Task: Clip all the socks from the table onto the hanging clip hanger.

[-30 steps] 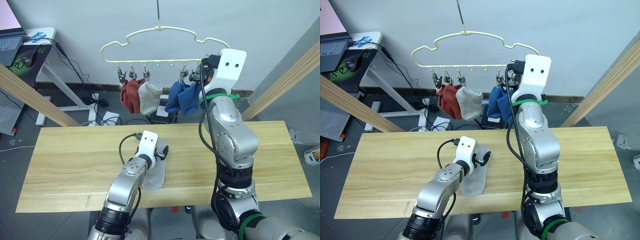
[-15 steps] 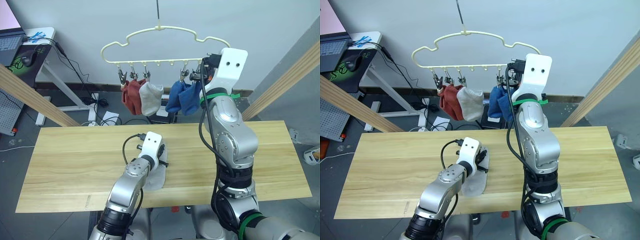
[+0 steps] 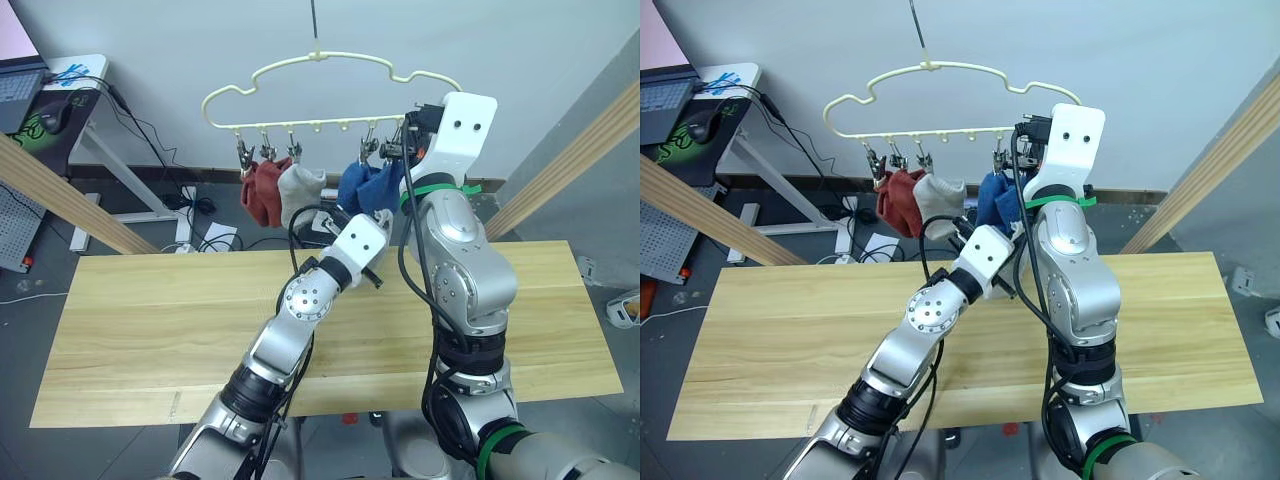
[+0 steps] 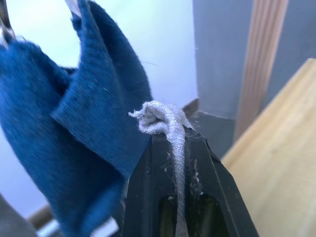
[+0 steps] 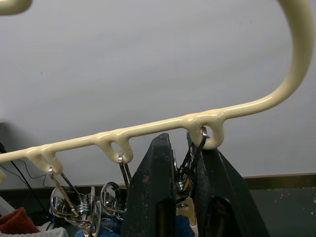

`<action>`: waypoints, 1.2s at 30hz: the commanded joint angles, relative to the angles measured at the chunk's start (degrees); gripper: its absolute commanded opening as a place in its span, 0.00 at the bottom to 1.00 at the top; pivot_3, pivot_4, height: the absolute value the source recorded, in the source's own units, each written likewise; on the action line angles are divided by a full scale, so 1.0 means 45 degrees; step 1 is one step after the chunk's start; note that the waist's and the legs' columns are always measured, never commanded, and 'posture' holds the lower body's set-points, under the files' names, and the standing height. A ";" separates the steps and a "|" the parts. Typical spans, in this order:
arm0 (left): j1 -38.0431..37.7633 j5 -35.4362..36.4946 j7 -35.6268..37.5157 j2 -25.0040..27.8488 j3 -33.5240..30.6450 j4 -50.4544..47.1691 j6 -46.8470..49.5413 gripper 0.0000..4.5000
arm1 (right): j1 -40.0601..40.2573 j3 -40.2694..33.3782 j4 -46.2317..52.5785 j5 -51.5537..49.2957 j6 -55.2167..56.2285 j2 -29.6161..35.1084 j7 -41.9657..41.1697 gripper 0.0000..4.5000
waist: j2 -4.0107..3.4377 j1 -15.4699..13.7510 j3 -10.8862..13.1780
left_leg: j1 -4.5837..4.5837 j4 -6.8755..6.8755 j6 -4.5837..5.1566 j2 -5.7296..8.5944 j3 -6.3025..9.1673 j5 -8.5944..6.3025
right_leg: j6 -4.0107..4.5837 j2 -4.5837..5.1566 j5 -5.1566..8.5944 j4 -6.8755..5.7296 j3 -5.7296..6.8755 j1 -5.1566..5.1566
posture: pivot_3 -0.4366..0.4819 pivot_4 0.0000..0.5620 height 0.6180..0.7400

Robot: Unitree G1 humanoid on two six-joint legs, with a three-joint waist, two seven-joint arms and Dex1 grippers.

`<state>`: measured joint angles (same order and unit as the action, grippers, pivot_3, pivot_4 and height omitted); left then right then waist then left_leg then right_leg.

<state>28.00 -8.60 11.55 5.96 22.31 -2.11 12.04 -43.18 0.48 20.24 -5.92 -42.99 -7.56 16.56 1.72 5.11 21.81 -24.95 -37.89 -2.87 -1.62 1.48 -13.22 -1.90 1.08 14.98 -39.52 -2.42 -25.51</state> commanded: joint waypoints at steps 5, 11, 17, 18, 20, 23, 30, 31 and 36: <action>0.0701 -0.0440 -0.0735 -0.0530 -0.0524 0.0863 -0.1891 0.00 | -0.0284 0.0045 0.1261 -0.0322 -0.0379 -0.0667 0.0004 0.02 | 0.0000 0.0003 0.0000 | -0.0007 -0.0001 0.0001 0.0007 -0.0003 -0.0001 | -0.0001 0.0000 0.0000 0.0010 0.0000 0.0000 | 0.31 0.61 1.00; 0.1449 -0.0446 -0.1046 -0.1036 -0.0956 0.1646 -0.2304 0.00 | -0.0248 0.0057 0.1368 -0.0415 -0.0591 -0.0632 -0.0041 0.02 | 0.0001 0.0003 0.0000 | -0.0008 -0.0002 0.0001 0.0010 -0.0002 0.0000 | -0.0001 -0.0002 0.0000 0.0008 0.0004 0.0000 | 0.30 0.61 1.00; 0.2038 -0.0363 -0.0944 -0.1369 -0.1087 0.2215 -0.2807 0.00 | -0.0233 0.0071 0.1431 -0.0509 -0.0719 -0.0626 -0.0075 0.02 | 0.0001 0.0007 0.0000 | -0.0008 -0.0001 0.0001 0.0007 0.0001 0.0000 | -0.0001 -0.0005 0.0000 0.0007 0.0009 0.0000 | 0.30 0.61 1.00; 0.2100 -0.0351 -0.0902 -0.1399 -0.1080 0.2293 -0.2922 0.00 | -0.0231 0.0072 0.1438 -0.0527 -0.0731 -0.0618 -0.0070 0.02 | 0.0001 0.0007 0.0000 | -0.0009 -0.0001 0.0001 0.0007 0.0001 0.0000 | -0.0001 -0.0005 0.0000 0.0007 0.0010 0.0000 | 0.30 0.61 1.00; 0.2235 -0.0366 -0.0819 -0.1445 -0.1036 0.2450 -0.3121 0.00 | -0.0230 0.0072 0.1457 -0.0573 -0.0762 -0.0612 -0.0059 0.02 | 0.0001 0.0011 0.0000 | -0.0009 -0.0002 0.0001 0.0009 -0.0004 -0.0001 | -0.0001 -0.0005 0.0000 0.0008 0.0004 0.0000 | 0.30 0.61 1.00; 0.2405 -0.0428 -0.0715 -0.1524 -0.0981 0.2630 -0.3297 0.00 | -0.0233 0.0073 0.1472 -0.0609 -0.0795 -0.0631 -0.0056 0.02 | 0.0001 0.0012 0.0000 | -0.0009 -0.0002 0.0001 0.0008 -0.0001 0.0000 | -0.0001 -0.0006 0.0000 0.0007 0.0008 0.0000 | 0.30 0.61 1.00; 0.2718 -0.0519 -0.0549 -0.1630 -0.0941 0.3007 -0.3324 0.00 | -0.0249 0.0061 0.1486 -0.0655 -0.0856 -0.0704 -0.0077 0.02 | 0.0001 0.0013 0.0000 | -0.0009 -0.0002 0.0001 0.0009 -0.0002 0.0000 | -0.0001 -0.0006 0.0000 0.0008 0.0006 0.0000 | 0.30 0.61 1.00; 0.2759 -0.0499 -0.0500 -0.1657 -0.0927 0.3050 -0.3289 0.00 | -0.0246 0.0060 0.1490 -0.0660 -0.0864 -0.0717 -0.0079 0.02 | 0.0001 0.0013 0.0000 | -0.0009 -0.0002 0.0001 0.0009 -0.0002 0.0000 | -0.0001 -0.0006 0.0000 0.0008 0.0006 0.0000 | 0.30 0.61 1.00; 0.2925 -0.0428 -0.0081 -0.1734 -0.0820 0.3267 -0.3089 0.00 | -0.0287 0.0040 0.1470 -0.0681 -0.0892 -0.0790 -0.0055 0.02 | 0.0001 0.0011 0.0000 | -0.0010 -0.0004 0.0001 0.0011 -0.0001 0.0000 | -0.0001 -0.0007 0.0000 0.0007 0.0007 0.0001 | 0.29 0.61 1.00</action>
<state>39.90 -10.25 9.83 -0.15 17.08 13.33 -1.64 -43.18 -0.96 23.59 -7.85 -47.26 -7.54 16.50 1.72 5.16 21.81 -24.99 -37.91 -2.86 -1.57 1.47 -13.22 -1.91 1.05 14.98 -39.49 -2.39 -25.50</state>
